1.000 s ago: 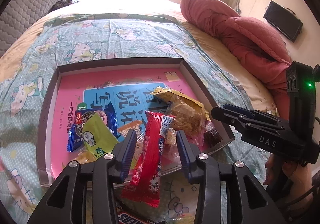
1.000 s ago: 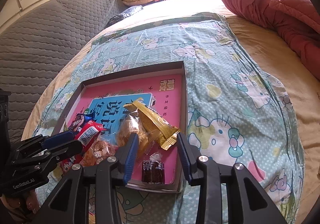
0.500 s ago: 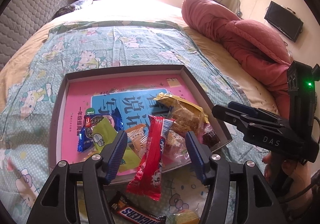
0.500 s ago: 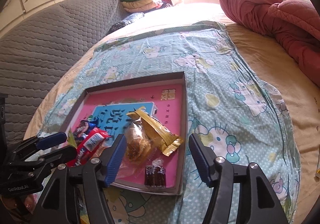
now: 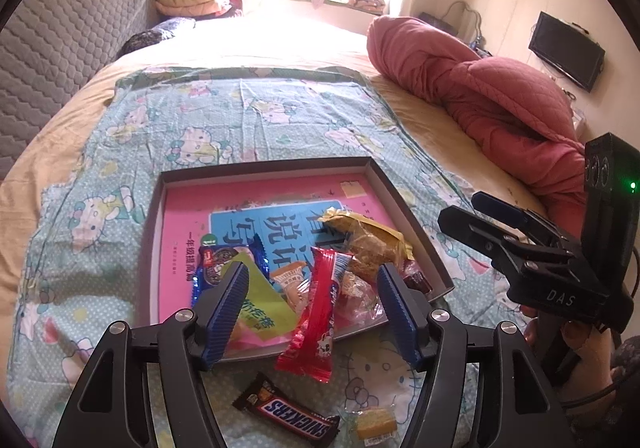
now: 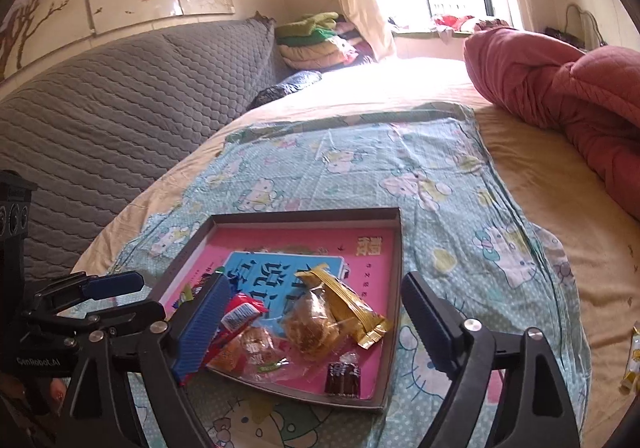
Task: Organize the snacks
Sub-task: 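Open both grippers to drop the candy bar and chocolate into the box, then move the left gripper to the Snickers bar while the right gripper approaches the yellow cake pack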
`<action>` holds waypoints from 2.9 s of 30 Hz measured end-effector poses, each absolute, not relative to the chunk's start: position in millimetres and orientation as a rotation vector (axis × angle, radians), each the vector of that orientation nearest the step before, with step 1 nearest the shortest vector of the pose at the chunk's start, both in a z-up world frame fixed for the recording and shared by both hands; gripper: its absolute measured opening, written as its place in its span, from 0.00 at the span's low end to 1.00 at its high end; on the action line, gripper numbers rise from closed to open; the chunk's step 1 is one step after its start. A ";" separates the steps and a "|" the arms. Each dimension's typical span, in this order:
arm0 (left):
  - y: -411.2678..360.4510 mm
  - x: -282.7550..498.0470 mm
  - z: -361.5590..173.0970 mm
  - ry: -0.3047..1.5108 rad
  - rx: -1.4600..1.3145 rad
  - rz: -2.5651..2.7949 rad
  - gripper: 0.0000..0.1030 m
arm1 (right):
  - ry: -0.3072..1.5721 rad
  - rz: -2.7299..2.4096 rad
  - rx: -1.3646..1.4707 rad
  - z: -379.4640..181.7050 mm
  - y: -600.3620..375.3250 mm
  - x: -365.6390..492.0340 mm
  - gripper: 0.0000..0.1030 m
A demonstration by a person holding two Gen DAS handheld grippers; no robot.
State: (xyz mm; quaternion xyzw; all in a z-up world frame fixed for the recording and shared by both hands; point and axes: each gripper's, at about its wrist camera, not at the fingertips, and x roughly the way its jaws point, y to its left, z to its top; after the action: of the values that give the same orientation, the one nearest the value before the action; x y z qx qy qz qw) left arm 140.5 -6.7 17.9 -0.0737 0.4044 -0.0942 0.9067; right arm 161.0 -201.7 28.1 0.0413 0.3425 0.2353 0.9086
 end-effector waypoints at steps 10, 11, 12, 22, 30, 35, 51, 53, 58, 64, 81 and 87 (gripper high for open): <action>13.8 120.6 33.6 0.810 -0.158 -0.148 0.67 | 0.656 0.499 0.046 35.1 -194.4 149.6 0.93; 16.5 117.2 33.9 0.810 -0.168 -0.145 0.67 | 0.652 0.495 0.048 36.0 -194.4 148.0 0.93; 20.0 112.5 34.1 0.807 -0.184 -0.143 0.67 | 0.647 0.499 0.050 36.7 -195.0 146.2 0.93; 39.4 88.2 43.2 0.790 -0.195 -0.124 0.76 | 0.555 0.553 -0.004 49.4 -183.5 103.7 0.98; 45.9 77.5 42.7 0.791 -0.175 -0.123 0.76 | 0.567 0.574 0.022 52.9 -182.2 88.3 0.98; 57.0 67.3 31.0 0.823 -0.168 -0.103 0.76 | 0.615 0.566 0.042 45.6 -181.6 81.8 0.98; 58.5 60.6 -15.6 0.964 -0.281 -0.116 0.76 | 0.846 0.594 -0.085 6.3 -147.2 44.6 0.98; 58.7 61.4 -17.9 0.966 -0.285 -0.119 0.76 | 0.885 0.589 -0.099 -1.6 -144.2 43.3 0.98; 57.0 63.3 -27.5 0.994 -0.292 -0.125 0.76 | 0.954 0.583 -0.143 -17.2 -136.8 40.9 0.98; 53.7 64.4 -33.6 1.004 -0.292 -0.142 0.76 | 1.044 0.628 -0.042 -33.1 -134.8 48.8 0.98; 41.8 76.1 -63.7 1.083 -0.325 -0.134 0.76 | 1.065 0.536 -0.329 -68.6 -94.8 50.0 0.86; 41.7 84.2 -75.2 1.120 -0.375 -0.106 0.76 | 1.067 0.538 -0.301 -72.9 -101.3 57.9 0.65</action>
State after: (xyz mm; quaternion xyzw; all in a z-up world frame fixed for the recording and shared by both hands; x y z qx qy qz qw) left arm 84.2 41.7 -75.2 -0.1766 0.5278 -0.0497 0.8293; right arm 57.9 -101.3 -72.9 -0.1412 0.5002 0.2524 0.8162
